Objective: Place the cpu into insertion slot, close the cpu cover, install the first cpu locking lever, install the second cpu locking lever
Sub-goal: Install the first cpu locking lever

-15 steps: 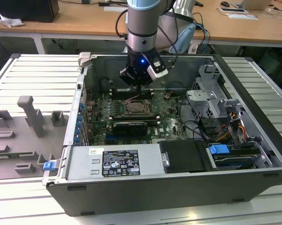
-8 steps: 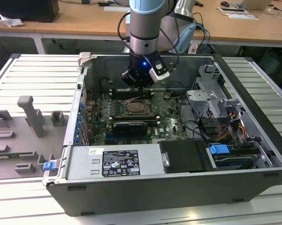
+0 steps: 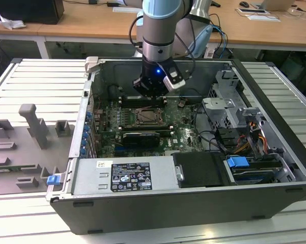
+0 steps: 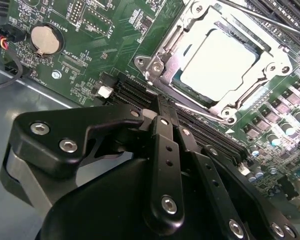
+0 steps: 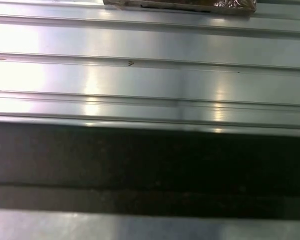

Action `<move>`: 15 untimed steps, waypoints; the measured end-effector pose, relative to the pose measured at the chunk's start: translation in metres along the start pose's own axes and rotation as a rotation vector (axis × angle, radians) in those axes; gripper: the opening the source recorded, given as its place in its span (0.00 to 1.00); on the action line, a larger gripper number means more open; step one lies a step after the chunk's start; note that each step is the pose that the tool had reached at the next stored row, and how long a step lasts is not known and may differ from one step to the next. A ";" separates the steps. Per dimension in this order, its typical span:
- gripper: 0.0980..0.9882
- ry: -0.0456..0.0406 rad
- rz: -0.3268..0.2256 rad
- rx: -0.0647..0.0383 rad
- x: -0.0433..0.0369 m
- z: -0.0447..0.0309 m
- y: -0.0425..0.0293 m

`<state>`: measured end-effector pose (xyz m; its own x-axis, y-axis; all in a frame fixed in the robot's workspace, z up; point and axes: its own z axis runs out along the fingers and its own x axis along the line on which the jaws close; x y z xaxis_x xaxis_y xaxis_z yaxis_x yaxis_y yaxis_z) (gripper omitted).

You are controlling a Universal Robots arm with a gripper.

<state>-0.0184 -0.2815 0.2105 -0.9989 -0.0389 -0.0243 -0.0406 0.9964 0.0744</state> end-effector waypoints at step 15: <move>0.01 0.0013 0.000 0.020 -0.0013 0.0068 -0.0006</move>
<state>-0.0169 -0.2815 0.2037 -0.9990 -0.0394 -0.0231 -0.0406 0.9977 0.0544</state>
